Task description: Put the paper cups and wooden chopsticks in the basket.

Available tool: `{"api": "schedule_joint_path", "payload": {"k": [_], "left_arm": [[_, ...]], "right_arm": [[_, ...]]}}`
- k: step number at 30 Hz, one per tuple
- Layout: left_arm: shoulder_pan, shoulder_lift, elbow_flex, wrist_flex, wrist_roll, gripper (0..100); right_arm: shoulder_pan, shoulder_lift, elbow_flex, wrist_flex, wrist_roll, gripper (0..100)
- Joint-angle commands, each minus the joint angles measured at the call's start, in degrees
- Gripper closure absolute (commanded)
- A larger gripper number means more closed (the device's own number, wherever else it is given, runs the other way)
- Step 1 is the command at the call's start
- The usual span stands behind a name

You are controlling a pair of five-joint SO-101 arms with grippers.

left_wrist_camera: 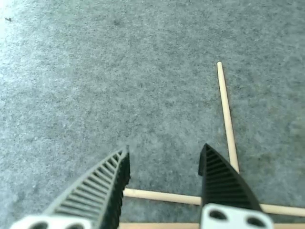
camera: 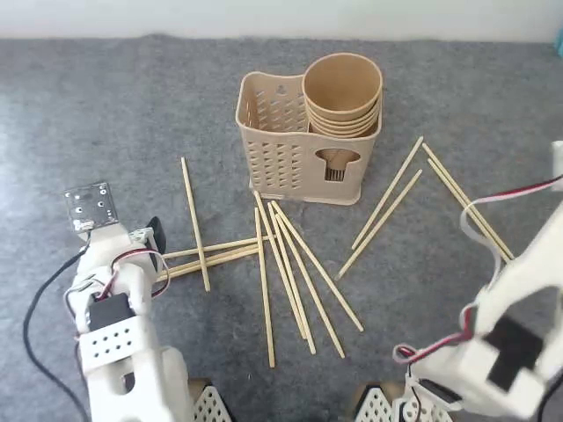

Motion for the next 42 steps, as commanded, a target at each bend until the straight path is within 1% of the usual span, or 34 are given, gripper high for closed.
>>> {"api": "schedule_joint_path", "payload": {"k": [1, 5, 9, 15, 19, 29, 33, 42], "left_arm": [[0.2, -1.2, -0.2, -1.2, -0.4, 78], [0.1, -1.2, -0.2, -1.2, -0.4, 78], [0.1, -1.2, -0.2, -1.1, -0.4, 78], [0.0, -1.2, -0.2, -1.1, -0.4, 78], [-1.1, -1.2, -0.2, -1.1, -0.4, 78], [-1.1, -1.2, -0.2, -1.1, -0.4, 78], [-1.1, -1.2, -0.2, -1.1, -0.4, 78], [-0.9, -1.2, -0.2, -1.2, -0.4, 78]], "right_arm": [[-4.4, -9.7, 2.7, -1.2, -4.6, 99.1], [-11.1, -13.7, 3.2, -3.6, -9.1, 99.1], [-20.0, -14.9, 3.1, -5.0, -12.6, 99.1], [-30.3, -14.9, 3.1, -15.6, -19.4, 99.0], [-36.6, -14.9, 3.1, -24.0, -20.0, 99.0], [-51.8, -13.5, 3.3, -40.5, -20.3, 99.1], [-55.6, -9.7, 3.3, -49.1, -20.3, 99.1], [-56.5, -0.4, 3.3, -61.4, -20.3, 99.1]]}}
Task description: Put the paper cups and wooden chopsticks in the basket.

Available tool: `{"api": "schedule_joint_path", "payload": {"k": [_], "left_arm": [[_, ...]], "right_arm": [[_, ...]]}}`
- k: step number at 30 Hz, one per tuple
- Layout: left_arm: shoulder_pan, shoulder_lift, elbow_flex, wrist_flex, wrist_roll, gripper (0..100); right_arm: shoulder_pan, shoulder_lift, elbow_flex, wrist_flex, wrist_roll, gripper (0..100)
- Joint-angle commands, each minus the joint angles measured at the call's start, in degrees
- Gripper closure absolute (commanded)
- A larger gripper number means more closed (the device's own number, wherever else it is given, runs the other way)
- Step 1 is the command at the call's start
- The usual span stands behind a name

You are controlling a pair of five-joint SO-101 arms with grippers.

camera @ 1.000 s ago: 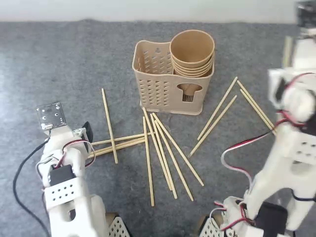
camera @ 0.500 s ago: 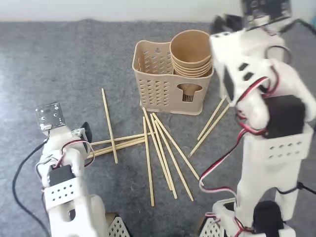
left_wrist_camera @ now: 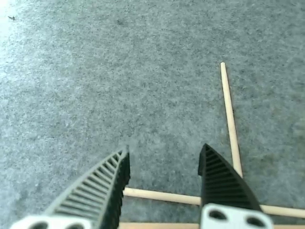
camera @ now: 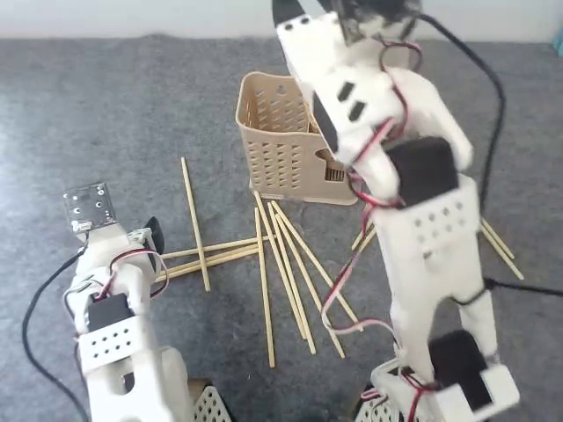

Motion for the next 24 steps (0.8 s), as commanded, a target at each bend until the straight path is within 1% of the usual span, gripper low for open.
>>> {"api": "schedule_joint_path", "payload": {"k": [1, 4, 8, 15, 24], "left_arm": [[-0.2, -1.2, -0.2, -1.2, -0.4, 78], [-0.2, -1.2, -0.2, -1.3, -0.4, 78], [-0.1, -1.2, -0.2, -1.3, -0.4, 78], [-0.1, -1.2, -0.2, -1.3, -0.4, 78], [-0.1, -1.2, -0.2, -1.4, -0.4, 78]], "right_arm": [[-0.5, 2.1, -0.3, -6.0, -0.7, 99.1], [-0.7, 4.4, -0.3, -8.1, -0.8, 99.1], [-2.7, 4.8, -0.7, -8.7, -0.8, 99.1], [-4.6, 2.6, -1.1, -16.1, -0.3, 99.1], [-3.8, 8.3, -1.8, -16.8, -0.7, 99.1]]}}
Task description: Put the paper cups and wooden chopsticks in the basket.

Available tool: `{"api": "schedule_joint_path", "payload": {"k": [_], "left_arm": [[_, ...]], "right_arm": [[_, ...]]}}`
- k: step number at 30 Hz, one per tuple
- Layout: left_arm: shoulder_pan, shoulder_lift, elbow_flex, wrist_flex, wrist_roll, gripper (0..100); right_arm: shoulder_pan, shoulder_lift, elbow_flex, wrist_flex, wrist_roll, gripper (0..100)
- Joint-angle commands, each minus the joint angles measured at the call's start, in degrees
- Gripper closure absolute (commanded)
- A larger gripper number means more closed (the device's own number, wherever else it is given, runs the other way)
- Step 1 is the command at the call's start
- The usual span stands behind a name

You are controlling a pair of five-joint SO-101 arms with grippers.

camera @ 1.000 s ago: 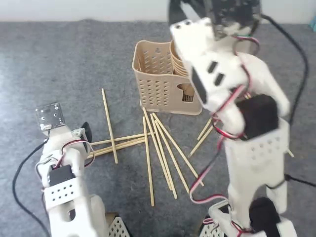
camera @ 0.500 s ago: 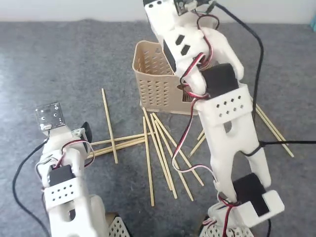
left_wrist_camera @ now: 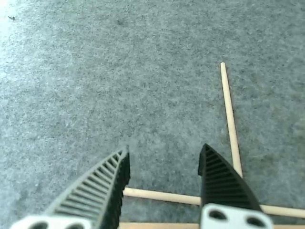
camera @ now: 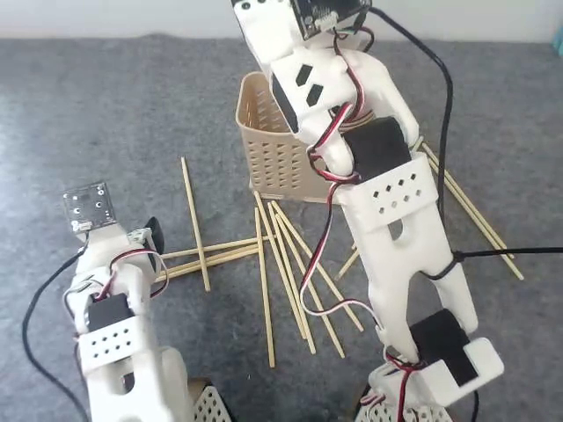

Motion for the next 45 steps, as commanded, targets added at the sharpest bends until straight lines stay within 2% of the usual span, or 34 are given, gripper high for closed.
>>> {"api": "schedule_joint_path", "payload": {"k": [1, 10, 14, 16, 24, 27, 34, 38, 41, 45], "left_arm": [[-0.1, -1.2, -0.2, -1.4, -0.4, 78], [-0.1, -1.2, -0.2, -1.4, -0.4, 78], [-0.1, -1.2, -0.2, -1.5, -0.4, 78], [-0.1, -1.2, -0.2, -1.5, -0.4, 78], [-0.1, -1.2, -0.2, -1.5, -0.4, 78], [-0.1, -1.2, -0.2, -1.5, -0.4, 78], [-0.1, -0.9, -0.2, -1.2, -0.4, 78], [1.0, -0.8, -0.3, -0.5, -1.0, 78], [3.9, -0.8, -1.3, 3.9, -4.8, 78], [5.5, -0.7, -1.8, 6.0, -6.1, 78]], "right_arm": [[0.6, 2.0, -2.1, -1.6, -0.6, 99.1], [1.7, 6.5, -2.2, -4.0, -0.7, 98.4], [2.1, 6.4, -2.1, -3.1, -3.5, 90.9], [2.1, 5.9, -2.2, -1.8, -5.5, 89.4], [2.1, -0.3, -2.2, 5.8, -5.8, 89.4], [2.1, -5.1, -2.2, 12.4, -5.7, 89.4], [5.8, -21.0, -2.2, 42.0, -5.5, 89.4], [9.9, -27.1, -2.2, 53.7, -5.5, 89.4], [14.5, -30.2, -2.2, 61.8, -5.4, 89.4], [21.4, -32.8, -1.8, 73.0, -5.4, 89.4]]}}
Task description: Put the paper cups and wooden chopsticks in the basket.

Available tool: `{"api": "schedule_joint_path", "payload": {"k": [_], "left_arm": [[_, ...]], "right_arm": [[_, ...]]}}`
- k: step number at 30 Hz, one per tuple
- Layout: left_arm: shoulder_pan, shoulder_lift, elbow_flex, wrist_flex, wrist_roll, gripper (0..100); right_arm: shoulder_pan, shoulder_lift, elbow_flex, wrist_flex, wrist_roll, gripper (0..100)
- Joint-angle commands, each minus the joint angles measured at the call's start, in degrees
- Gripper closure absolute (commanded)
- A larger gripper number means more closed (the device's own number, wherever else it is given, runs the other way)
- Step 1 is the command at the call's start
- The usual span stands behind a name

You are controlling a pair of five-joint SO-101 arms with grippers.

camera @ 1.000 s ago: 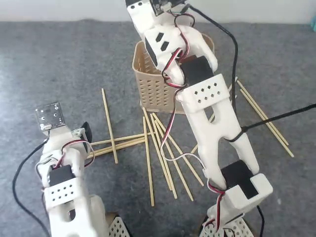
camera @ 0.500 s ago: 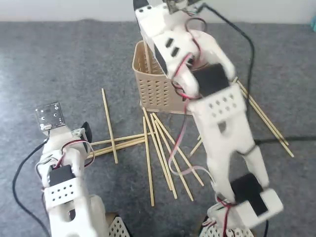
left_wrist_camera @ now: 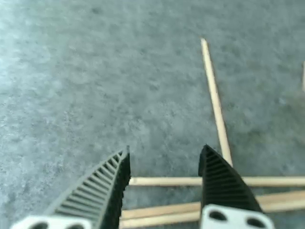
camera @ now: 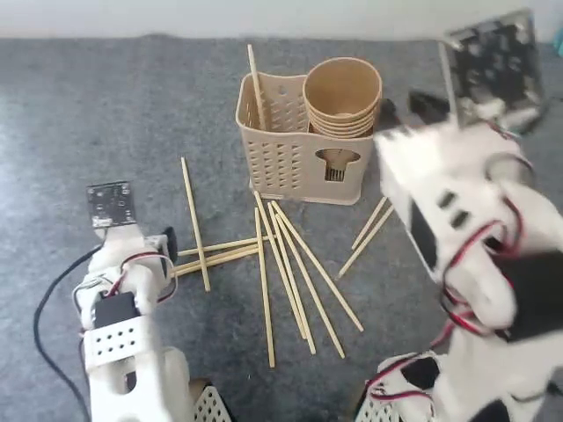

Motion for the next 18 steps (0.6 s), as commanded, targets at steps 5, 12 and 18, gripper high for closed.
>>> {"api": "schedule_joint_path", "payload": {"k": [5, 12, 18], "left_arm": [[2.8, 0.2, -7.1, 9.1, -5.2, 78], [6.9, 12.1, -22.0, 19.8, -9.2, 78], [9.1, 23.8, -29.8, 19.7, -16.5, 78]], "right_arm": [[19.1, -10.2, 10.6, 7.7, 6.6, 89.4], [29.2, -24.3, 40.6, 3.4, 16.4, 89.4], [38.4, -33.7, 75.5, -15.8, 20.1, 89.4]]}}
